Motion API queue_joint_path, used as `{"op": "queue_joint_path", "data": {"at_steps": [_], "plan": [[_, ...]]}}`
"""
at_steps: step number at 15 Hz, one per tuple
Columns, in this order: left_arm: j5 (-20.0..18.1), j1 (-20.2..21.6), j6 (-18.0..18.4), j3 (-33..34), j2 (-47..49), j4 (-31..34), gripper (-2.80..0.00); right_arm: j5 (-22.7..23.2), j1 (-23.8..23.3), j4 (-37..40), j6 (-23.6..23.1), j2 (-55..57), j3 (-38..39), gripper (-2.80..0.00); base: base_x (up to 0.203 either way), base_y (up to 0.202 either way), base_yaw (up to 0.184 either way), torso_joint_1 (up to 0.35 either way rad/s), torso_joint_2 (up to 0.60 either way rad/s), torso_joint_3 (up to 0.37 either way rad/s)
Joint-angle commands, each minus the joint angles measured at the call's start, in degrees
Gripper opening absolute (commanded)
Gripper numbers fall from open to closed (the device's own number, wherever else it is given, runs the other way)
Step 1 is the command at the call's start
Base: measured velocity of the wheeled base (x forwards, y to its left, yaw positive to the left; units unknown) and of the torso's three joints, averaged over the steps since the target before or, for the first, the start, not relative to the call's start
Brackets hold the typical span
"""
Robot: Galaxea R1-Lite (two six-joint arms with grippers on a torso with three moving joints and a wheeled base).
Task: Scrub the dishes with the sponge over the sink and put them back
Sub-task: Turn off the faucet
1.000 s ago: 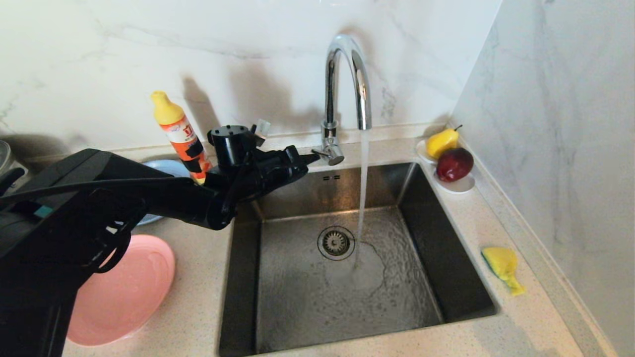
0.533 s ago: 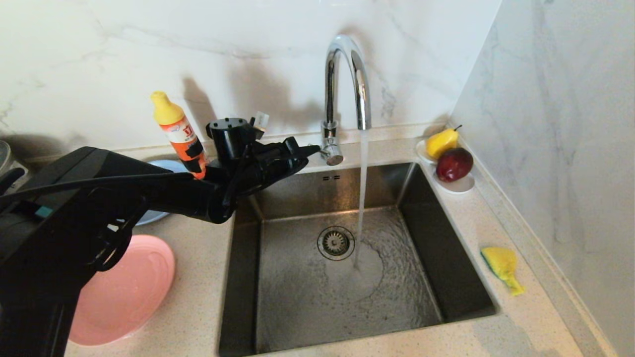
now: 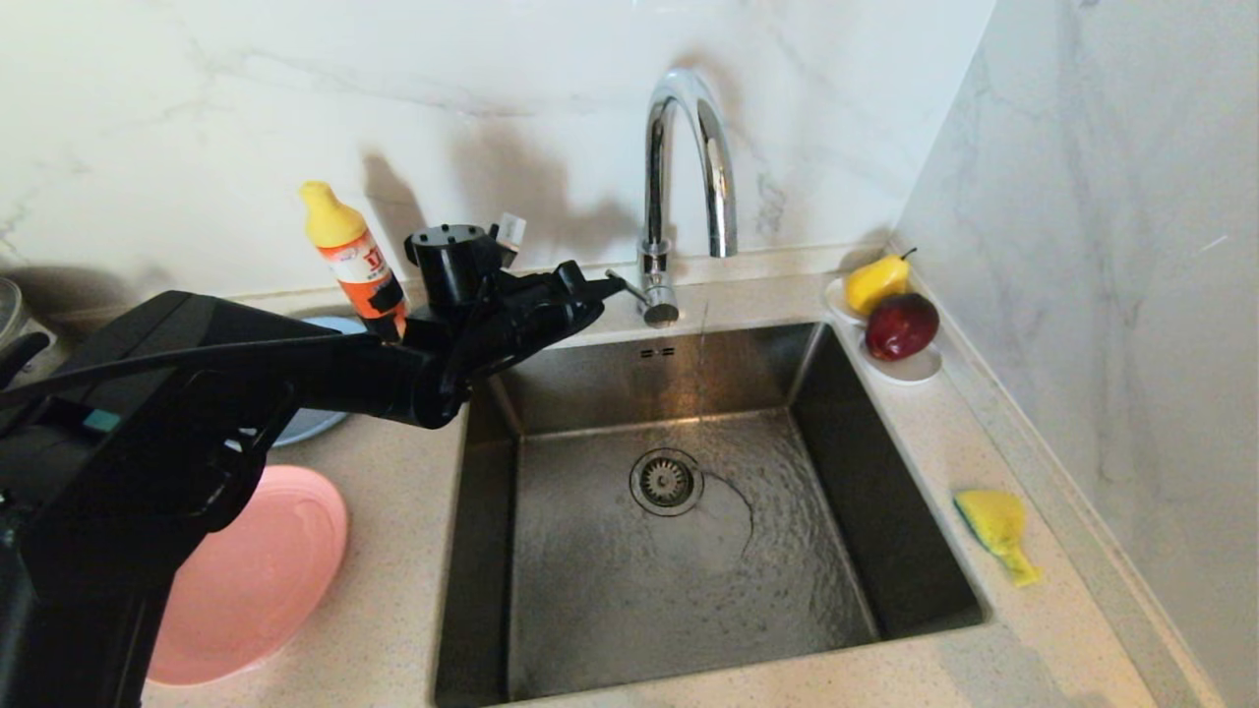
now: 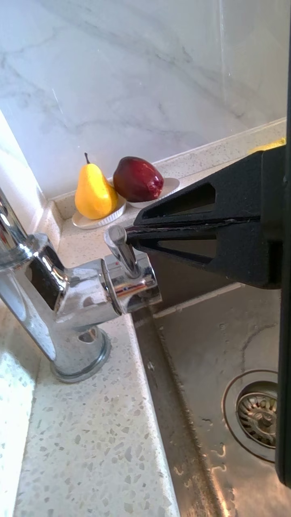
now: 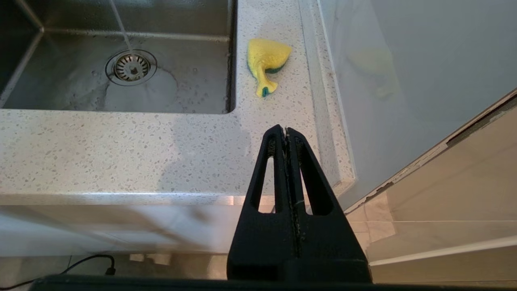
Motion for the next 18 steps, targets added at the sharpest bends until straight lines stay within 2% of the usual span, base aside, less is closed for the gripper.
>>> {"op": "queue_joint_path", "data": {"at_steps": [1,5,8,10,11,12,13,14,15,16,18], "plan": [[-0.01,0.46,-0.26,-0.14,-0.36,-0.30,-2.80,0.03,0.01,0.00,-0.04,-0.01,0.00,-2.80,0.000,0.000,0.000,0.000,0.00,0.000],[-0.14,0.64,-0.26,1.84,-2.57,-0.41,-2.80,0.03,0.01,0.00,-0.04,-0.01,0.00,-2.80,0.000,0.000,0.000,0.000,0.00,0.000],[-0.28,0.53,0.10,14.62,-11.74,-2.16,-2.80,0.03,0.01,0.00,-0.04,-0.01,0.00,-2.80,0.000,0.000,0.000,0.000,0.00,0.000],[0.99,0.44,2.98,23.35,-20.23,-2.61,-2.80,0.03,0.01,0.00,-0.04,-0.01,0.00,-2.80,0.000,0.000,0.000,0.000,0.00,0.000],[4.09,0.42,6.15,27.42,-24.50,-2.02,-2.80,0.03,0.01,0.00,-0.04,-0.01,0.00,-2.80,0.000,0.000,0.000,0.000,0.00,0.000],[10.26,0.41,11.79,31.78,-28.31,-1.19,-2.80,0.03,0.01,0.00,-0.04,-0.01,0.00,-2.80,0.000,0.000,0.000,0.000,0.00,0.000],[17.85,0.40,19.68,35.63,-31.27,-0.78,-2.80,0.03,0.01,0.00,-0.04,-0.01,0.00,-2.80,0.000,0.000,0.000,0.000,0.00,0.000],[25.75,0.40,25.69,39.03,-35.04,-0.36,-2.80,0.03,0.01,0.00,-0.04,-0.01,0.00,-2.80,0.000,0.000,0.000,0.000,0.00,0.000],[32.99,0.39,29.29,41.77,-38.67,0.22,-2.80,0.03,0.01,0.00,-0.04,-0.01,0.00,-2.80,0.000,0.000,0.000,0.000,0.00,0.000],[38.86,0.39,31.12,43.37,-42.09,1.25,-2.80,0.03,0.01,0.00,-0.04,-0.01,0.00,-2.80,0.000,0.000,0.000,0.000,0.00,0.000],[49.19,0.47,32.98,44.68,-50.06,7.29,-2.80,0.03,0.01,0.00,-0.04,-0.01,0.00,-2.80,0.000,0.000,0.000,0.000,0.00,0.000]]}}
